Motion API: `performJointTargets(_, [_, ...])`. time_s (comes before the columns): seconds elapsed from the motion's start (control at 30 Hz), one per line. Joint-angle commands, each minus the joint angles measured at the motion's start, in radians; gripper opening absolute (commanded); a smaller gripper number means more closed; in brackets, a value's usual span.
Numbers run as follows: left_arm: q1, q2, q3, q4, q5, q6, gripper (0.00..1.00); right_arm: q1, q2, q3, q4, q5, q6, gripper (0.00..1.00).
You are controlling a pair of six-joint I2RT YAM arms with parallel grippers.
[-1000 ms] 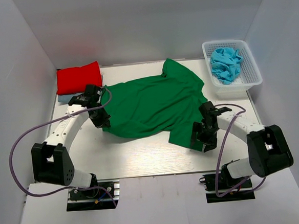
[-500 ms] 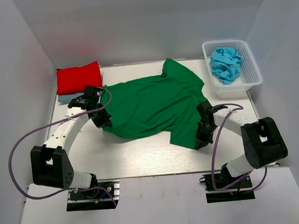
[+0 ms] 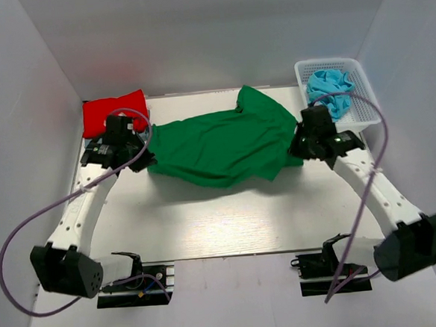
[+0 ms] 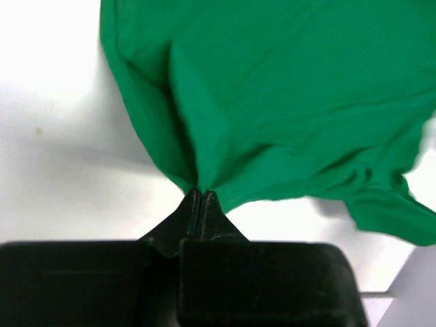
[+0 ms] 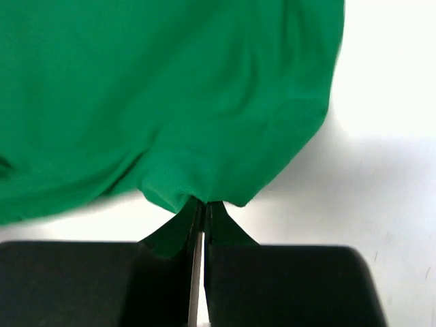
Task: Fold and stack the t-shirts
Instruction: Flatten out the tshirt
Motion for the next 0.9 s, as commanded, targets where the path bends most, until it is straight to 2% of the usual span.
performJointTargets(0.0, [-0.005,-0.103,0.076,0.066,-0.047,0.008,0.0,-0.003,-0.109,0.088,0.062,0.143,-0.07,0.0])
performJointTargets(0.27, [-0.005,-0.191,0.288,0.109,-0.145,0.026,0.0,-0.003,-0.257,0.196,0.331,0.335,-0.213,0.0])
performJointTargets(0.53, [0.004,-0.211,0.581,-0.039,-0.318,0.07,0.0,-0.003,-0.285,0.418,0.458,0.467,-0.431,0.0])
performJointTargets(0.67, [0.004,-0.234,0.683,-0.078,-0.364,0.089,0.0,-0.003,-0.321,0.499,0.493,0.459,-0.5,0.0])
performJointTargets(0.87, [0.004,-0.265,0.847,-0.075,-0.299,0.145,0.0,-0.003,-0.356,0.663,0.423,0.292,-0.532,0.0])
